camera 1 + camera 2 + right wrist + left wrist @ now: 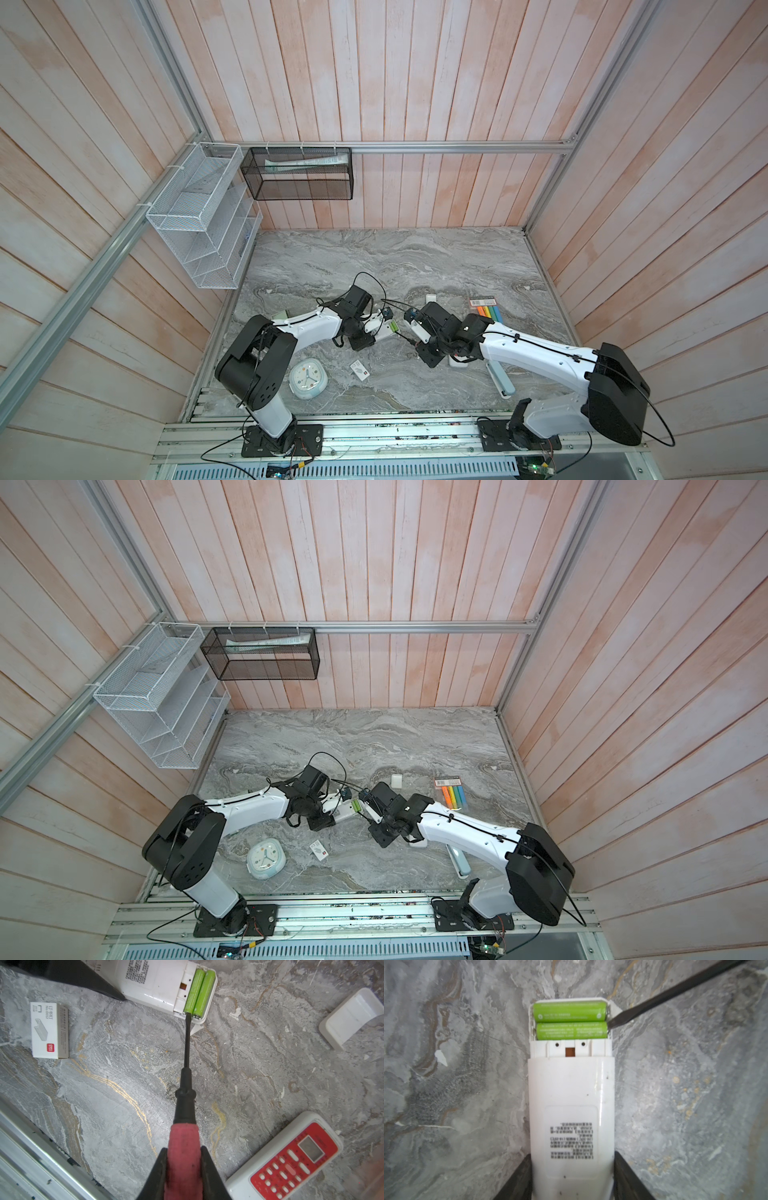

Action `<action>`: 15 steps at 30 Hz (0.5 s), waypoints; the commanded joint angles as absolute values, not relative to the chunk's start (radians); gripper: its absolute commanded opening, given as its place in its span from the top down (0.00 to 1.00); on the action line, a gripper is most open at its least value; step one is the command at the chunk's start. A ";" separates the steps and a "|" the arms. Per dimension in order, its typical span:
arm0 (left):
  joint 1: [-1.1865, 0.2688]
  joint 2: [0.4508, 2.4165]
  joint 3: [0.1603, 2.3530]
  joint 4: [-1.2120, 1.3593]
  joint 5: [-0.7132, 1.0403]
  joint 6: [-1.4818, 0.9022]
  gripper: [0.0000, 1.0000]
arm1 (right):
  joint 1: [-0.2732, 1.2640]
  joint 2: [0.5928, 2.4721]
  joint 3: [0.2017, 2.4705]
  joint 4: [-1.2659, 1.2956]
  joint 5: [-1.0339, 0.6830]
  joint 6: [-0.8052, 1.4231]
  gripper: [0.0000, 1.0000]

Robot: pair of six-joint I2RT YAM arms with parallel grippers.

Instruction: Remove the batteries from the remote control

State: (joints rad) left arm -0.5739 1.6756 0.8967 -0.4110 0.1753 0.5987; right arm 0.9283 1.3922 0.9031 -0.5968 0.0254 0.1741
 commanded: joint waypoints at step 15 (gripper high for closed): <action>-0.560 1.703 0.874 -0.453 0.153 0.610 0.43 | 0.946 1.338 0.879 -0.533 0.062 0.236 1.00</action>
